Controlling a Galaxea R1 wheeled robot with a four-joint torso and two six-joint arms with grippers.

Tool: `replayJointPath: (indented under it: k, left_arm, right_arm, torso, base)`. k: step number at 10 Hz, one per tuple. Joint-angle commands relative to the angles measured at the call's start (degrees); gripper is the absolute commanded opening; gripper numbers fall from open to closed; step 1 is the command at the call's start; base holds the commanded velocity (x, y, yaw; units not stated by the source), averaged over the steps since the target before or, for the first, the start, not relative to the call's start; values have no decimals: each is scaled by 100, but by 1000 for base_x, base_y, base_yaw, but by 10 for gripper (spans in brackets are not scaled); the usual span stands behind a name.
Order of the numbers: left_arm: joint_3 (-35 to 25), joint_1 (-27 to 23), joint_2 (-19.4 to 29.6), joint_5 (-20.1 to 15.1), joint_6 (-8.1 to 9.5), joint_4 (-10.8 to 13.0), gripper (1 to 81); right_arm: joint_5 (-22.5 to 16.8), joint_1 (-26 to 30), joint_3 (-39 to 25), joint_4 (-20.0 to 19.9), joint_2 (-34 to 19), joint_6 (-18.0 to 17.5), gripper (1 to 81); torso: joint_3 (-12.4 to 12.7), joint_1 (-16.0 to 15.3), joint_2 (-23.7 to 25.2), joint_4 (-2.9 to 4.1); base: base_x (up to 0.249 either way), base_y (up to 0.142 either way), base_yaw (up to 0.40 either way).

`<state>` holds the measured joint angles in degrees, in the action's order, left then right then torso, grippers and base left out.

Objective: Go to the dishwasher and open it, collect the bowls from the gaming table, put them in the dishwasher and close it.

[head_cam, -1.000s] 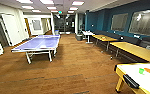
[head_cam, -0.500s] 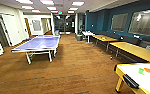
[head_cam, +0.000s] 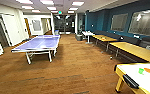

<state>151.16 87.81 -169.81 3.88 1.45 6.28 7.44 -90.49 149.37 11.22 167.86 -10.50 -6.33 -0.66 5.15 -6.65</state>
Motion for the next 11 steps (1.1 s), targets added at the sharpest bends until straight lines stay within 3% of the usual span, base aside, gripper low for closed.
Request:
replayJointPath:
  k: [1, 11]
  left_arm:
    - [-17, -251, 52, -317, -40, 58, 811]
    - [-17, -251, 44, -317, -40, 102, 811]
  right_arm:
    - [-278, 220, 3, 56, -22, 13, 811]
    - [-278, 228, 12, 56, -22, 13, 811]
  torso:
    - [0, 0, 0, 0]
    - [0, 7, 0, 0]
  base:
    - [0, 0, -339]
    - [0, 0, -351]
